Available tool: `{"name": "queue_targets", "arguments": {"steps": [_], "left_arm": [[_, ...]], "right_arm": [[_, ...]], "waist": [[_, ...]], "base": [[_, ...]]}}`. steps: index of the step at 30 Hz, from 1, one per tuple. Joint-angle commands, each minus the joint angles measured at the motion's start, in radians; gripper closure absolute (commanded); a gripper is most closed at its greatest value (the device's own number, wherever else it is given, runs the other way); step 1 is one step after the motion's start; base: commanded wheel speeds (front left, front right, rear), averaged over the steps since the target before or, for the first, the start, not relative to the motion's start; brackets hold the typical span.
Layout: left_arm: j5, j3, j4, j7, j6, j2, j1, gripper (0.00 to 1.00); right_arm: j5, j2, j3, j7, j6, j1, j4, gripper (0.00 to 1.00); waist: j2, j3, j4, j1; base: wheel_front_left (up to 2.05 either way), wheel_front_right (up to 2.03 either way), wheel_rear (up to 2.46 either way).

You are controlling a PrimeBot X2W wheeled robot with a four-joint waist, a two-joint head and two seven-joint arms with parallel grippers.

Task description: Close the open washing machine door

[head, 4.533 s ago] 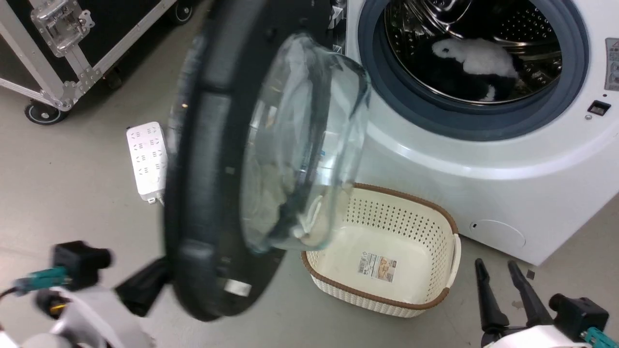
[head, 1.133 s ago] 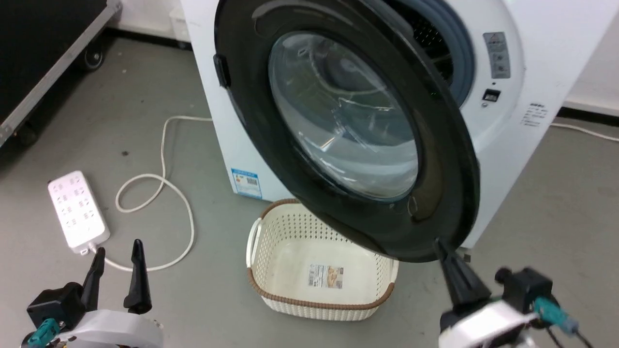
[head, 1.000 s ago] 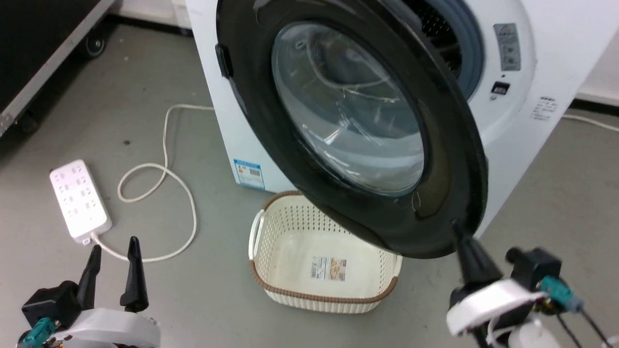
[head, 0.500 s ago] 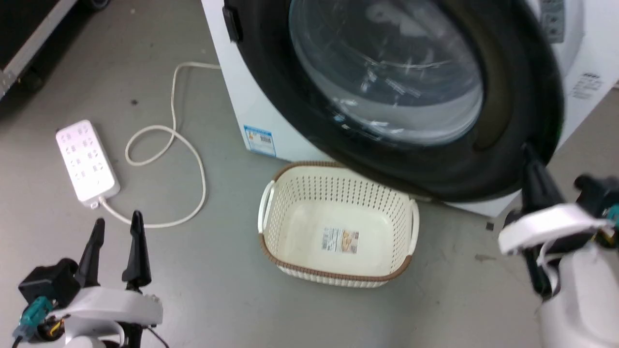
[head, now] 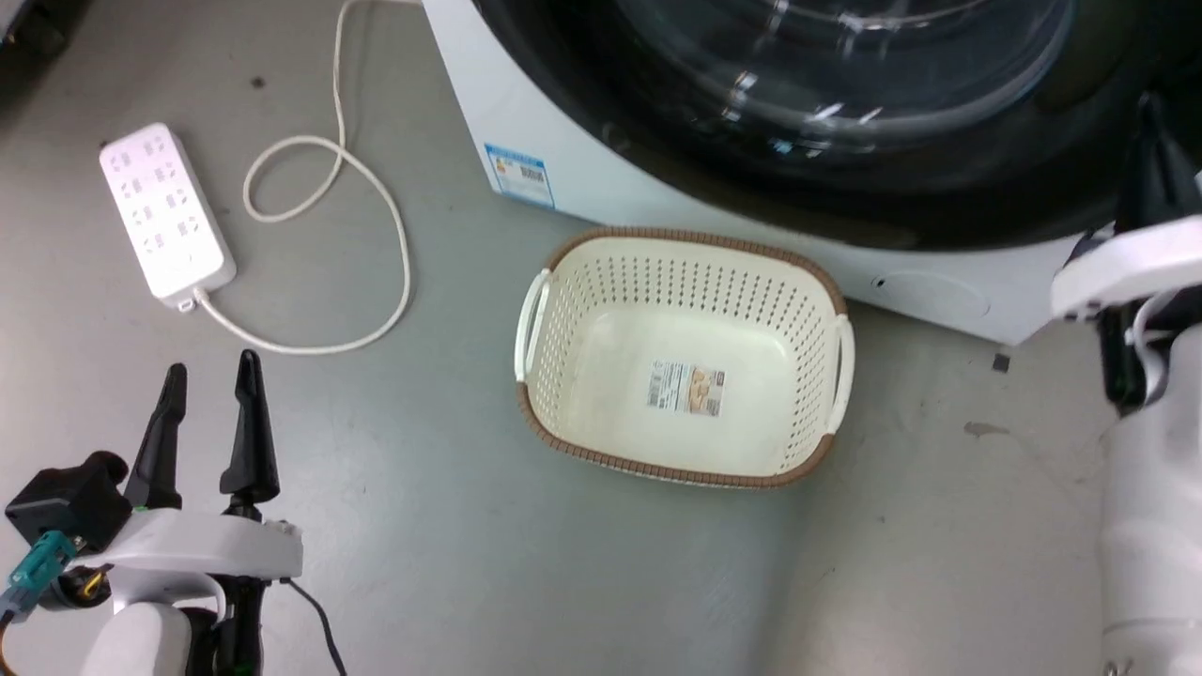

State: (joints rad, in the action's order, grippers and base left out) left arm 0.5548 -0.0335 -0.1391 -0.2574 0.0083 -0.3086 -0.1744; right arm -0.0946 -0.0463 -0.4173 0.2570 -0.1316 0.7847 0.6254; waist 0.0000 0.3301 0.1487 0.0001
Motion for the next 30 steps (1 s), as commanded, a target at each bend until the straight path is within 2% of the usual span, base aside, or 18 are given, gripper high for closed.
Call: {"name": "queue_targets", "arguments": {"steps": [1,9,15,23,30], "left_arm": [[-0.007,0.009,-0.006,-0.004,-0.009,0.008,-0.017,0.00],[-0.030,0.051,-0.037,-0.004,-0.041,0.036,-0.037,0.00],[-0.054,0.075,-0.054,-0.004,-0.054,0.049,-0.029,0.00],[-0.096,0.093,-0.056,-0.004,-0.041,0.063,0.026,0.00],[-0.131,0.087,-0.040,-0.004,-0.016,0.069,0.077,0.00]], "right_arm": [[-0.016,-0.004,-0.015,0.004,0.001,0.031,0.011,1.00],[-0.053,-0.004,-0.082,0.004,0.001,0.118,0.026,1.00],[-0.014,-0.004,-0.063,0.005,0.001,0.107,-0.015,1.00],[0.118,-0.004,0.049,0.005,0.001,-0.060,-0.201,1.00],[0.162,-0.004,0.133,0.005,0.001,-0.255,-0.324,1.00]], "waist": [[0.0000,0.016,0.007,-0.0001],[0.0000,0.031,0.007,-0.0001],[0.0000,-0.004,-0.013,-0.0001],[0.0000,-0.146,-0.082,-0.0001],[0.0000,-0.246,-0.135,-0.0001]], "base": [[0.00,0.00,0.00],[0.00,0.00,0.00],[0.00,0.00,0.00],[0.00,0.00,0.00],[0.00,0.00,0.00]]}}
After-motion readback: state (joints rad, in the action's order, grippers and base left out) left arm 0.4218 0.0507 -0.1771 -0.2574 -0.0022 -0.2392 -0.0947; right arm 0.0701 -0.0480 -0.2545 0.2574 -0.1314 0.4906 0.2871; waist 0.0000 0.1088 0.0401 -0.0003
